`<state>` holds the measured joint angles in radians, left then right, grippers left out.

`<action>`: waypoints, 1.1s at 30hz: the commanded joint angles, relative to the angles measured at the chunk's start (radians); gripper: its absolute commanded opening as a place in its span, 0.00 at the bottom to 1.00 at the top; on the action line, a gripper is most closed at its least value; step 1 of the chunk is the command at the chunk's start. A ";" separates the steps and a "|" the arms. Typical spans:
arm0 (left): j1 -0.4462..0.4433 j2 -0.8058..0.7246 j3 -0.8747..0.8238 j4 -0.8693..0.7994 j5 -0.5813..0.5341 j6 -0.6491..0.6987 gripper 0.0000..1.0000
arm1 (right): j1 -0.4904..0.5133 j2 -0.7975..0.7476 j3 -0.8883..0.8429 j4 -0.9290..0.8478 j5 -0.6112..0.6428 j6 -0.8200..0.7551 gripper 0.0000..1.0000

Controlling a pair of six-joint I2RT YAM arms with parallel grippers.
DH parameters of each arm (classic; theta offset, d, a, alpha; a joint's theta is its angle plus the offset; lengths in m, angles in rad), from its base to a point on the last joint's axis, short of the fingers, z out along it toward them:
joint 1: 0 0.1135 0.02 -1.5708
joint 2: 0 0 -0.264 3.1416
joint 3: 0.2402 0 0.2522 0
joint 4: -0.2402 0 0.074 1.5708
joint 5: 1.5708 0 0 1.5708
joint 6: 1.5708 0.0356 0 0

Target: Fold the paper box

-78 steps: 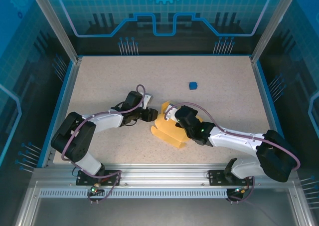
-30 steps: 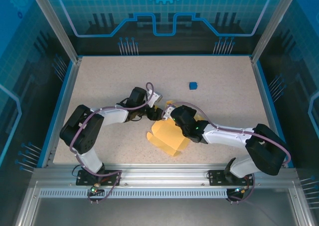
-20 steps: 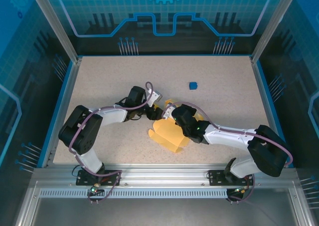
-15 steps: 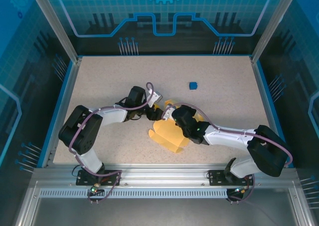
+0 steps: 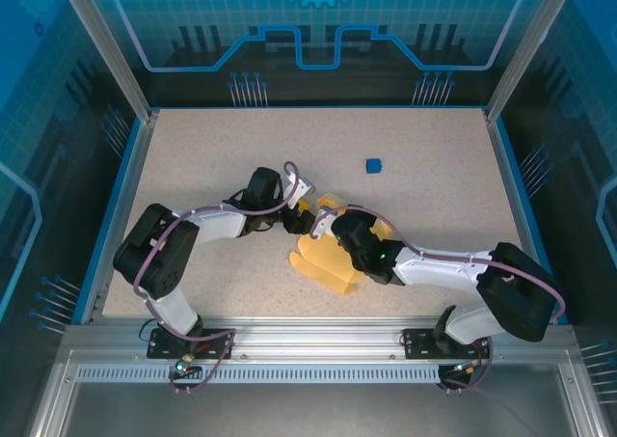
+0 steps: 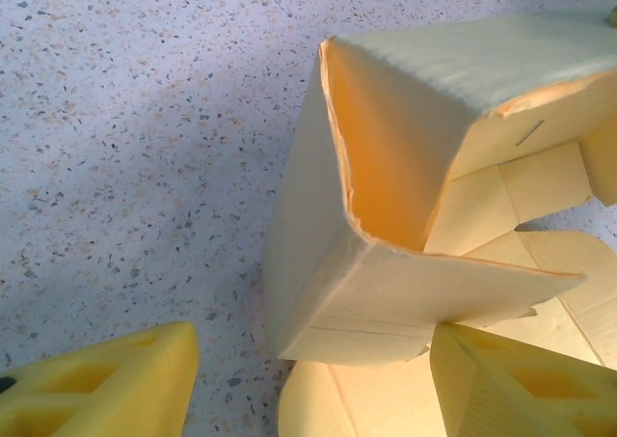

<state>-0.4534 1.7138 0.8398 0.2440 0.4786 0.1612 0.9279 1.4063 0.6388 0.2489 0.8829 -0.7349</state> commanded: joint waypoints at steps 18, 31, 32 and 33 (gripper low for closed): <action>0.004 0.071 0.017 0.157 0.026 -0.076 0.78 | 0.022 -0.010 -0.013 0.027 0.006 0.018 0.00; 0.005 0.058 -0.020 0.222 0.045 -0.098 0.86 | -0.003 -0.044 -0.008 -0.031 -0.040 0.085 0.00; 0.004 0.057 -0.022 0.222 0.043 -0.096 0.85 | -0.005 -0.046 -0.007 -0.032 -0.044 0.088 0.00; 0.005 0.059 -0.020 0.220 0.038 -0.094 0.84 | -0.008 -0.053 -0.007 -0.033 -0.050 0.093 0.00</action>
<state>-0.4534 1.7748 0.8284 0.4114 0.4953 0.0578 0.9279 1.3849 0.6331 0.2276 0.8730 -0.6792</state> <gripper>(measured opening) 0.848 0.046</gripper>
